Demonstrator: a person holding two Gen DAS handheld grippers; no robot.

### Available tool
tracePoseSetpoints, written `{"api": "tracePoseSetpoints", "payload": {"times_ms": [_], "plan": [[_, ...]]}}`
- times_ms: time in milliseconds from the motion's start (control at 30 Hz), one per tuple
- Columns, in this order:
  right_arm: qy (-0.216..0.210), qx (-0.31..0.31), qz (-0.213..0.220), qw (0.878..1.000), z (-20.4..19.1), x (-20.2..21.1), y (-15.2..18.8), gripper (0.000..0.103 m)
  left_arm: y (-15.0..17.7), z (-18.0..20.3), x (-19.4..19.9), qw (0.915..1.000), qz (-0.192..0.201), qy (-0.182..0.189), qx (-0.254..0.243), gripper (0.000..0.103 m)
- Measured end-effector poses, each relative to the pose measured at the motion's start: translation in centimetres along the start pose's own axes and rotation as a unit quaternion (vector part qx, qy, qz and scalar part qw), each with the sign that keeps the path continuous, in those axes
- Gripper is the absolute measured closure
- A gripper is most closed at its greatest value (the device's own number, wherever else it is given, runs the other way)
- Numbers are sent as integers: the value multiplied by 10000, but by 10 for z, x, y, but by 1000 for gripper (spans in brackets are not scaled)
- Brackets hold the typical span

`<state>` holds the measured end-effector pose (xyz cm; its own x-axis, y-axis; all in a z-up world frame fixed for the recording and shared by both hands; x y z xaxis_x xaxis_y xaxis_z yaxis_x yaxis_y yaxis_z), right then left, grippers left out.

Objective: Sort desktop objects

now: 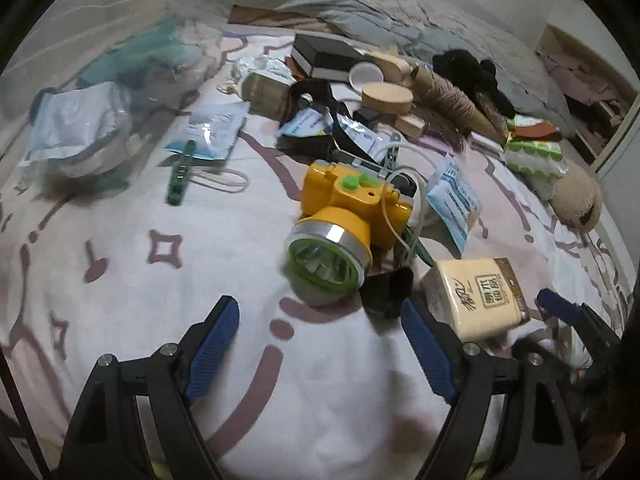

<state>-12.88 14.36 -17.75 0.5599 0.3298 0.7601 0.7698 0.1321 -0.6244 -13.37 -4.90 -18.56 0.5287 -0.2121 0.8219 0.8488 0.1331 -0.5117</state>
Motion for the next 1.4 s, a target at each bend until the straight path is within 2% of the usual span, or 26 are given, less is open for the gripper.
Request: {"api": "tracePoseSetpoints", "payload": {"times_ms": [67, 167, 400, 600, 733, 867, 1067, 1233, 1400], "plan": [[73, 81, -72, 9999, -5, -4, 3, 0, -2, 1, -10, 9998, -141, -53, -114, 20], [257, 223, -126, 9993, -11, -11, 6, 0, -5, 2, -20, 9985, -183, -361, -368, 20], [661, 148, -25, 9977, -8, -21, 0, 0, -19, -14, -25, 9979, -55, -534, -355, 17], [1013, -418, 135, 9939, 17, -18, -6, 0, -30, -24, -29, 9955, 29, -862, -399, 17], [1105, -861, 161, 9900, 38, -15, -7, 0, -32, -38, -27, 9940, 93, -1076, -184, 17], [1130, -877, 177, 9896, 38, -13, -5, 0, -26, -41, -23, 9927, 120, -1194, -146, 17], [1175, -732, 169, 9902, 34, -11, -3, 0, -10, -25, -18, 9941, 52, -1022, -353, 17], [757, -840, 223, 9933, 34, -4, -2, 0, 1, -11, -14, 9958, -11, -777, -488, 17], [499, -552, 269, 9969, 17, -2, 0, 0, 8, -4, -8, 9970, 42, -625, -463, 17]]}}
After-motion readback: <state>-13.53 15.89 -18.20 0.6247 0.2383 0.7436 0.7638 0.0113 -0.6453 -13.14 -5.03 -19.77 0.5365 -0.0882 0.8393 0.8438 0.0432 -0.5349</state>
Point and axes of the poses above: each gripper's, at about its wrist camera, not at the fingertips, and x roughly against the way its jaws point, z to its right, y to its underside, the point moved 2 cm from there along -x, roughly the way its jaws point, and after that the axes turned 6 degrees about y, right-handed, at the moved point
